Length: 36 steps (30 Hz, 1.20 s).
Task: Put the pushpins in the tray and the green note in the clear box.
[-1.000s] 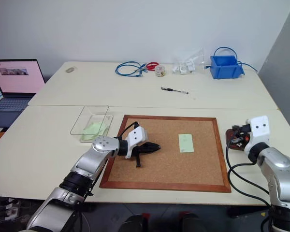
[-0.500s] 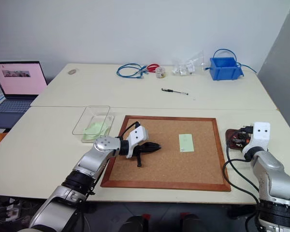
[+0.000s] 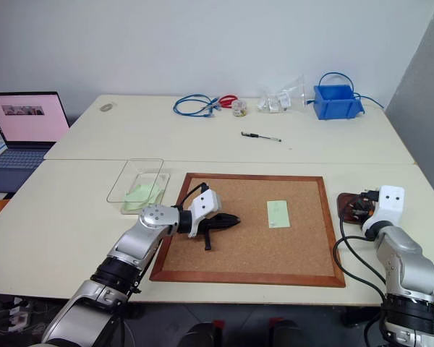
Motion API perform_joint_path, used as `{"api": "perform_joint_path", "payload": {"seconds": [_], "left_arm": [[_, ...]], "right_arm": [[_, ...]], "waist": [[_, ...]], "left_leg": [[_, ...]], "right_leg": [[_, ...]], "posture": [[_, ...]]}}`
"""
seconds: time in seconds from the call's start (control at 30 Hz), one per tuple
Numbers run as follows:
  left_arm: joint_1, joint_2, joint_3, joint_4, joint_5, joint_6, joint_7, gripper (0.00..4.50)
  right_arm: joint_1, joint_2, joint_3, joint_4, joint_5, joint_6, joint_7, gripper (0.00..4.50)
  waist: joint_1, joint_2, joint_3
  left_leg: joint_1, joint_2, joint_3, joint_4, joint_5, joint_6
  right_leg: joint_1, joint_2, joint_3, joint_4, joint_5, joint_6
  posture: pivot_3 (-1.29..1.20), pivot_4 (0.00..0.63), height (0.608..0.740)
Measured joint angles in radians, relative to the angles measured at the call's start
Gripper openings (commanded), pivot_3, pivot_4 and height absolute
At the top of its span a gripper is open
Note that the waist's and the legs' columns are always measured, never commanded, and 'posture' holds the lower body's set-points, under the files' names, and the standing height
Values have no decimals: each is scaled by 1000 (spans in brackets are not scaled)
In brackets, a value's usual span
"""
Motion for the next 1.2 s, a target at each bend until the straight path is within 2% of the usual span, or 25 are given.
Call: {"api": "perform_joint_path", "payload": {"seconds": [0.37,0.5,0.77,0.93,1.2], "left_arm": [[0,0,0,2,1,-9,-1,0],[1,1,0,2,1,-12,-1,0],[8,0,0,-5,1,-14,-1,0],[10,0,0,-11,1,-15,-2,0],[26,4,0,-34,1,-15,6,0]], "right_arm": [[21,-30,5,-53,-7,-7,26,4236],[41,-76,30,-180,33,-7,128,4236],[95,-172,255,-380,151,-73,495,4236],[86,-178,377,-353,122,-162,588,4236],[60,-137,516,-186,7,-311,632,4236]], "waist": [[0,0,0],[0,0,0],[0,-1,1],[1,-3,2],[0,-4,2]], "left_leg": [[-1,0,0,0,0,0],[-1,0,0,0,0,0],[-1,1,-1,-2,0,0],[-2,1,-1,-2,0,0],[-2,1,-1,-2,-1,0]], "right_leg": [[0,0,0,0,0,0],[0,0,0,-1,0,1],[2,0,-2,-9,0,2],[3,0,-2,-11,0,2],[3,0,-2,-11,0,2]], "posture": [[0,150,740],[0,150,740],[0,150,740],[0,150,740],[0,150,740]]}}
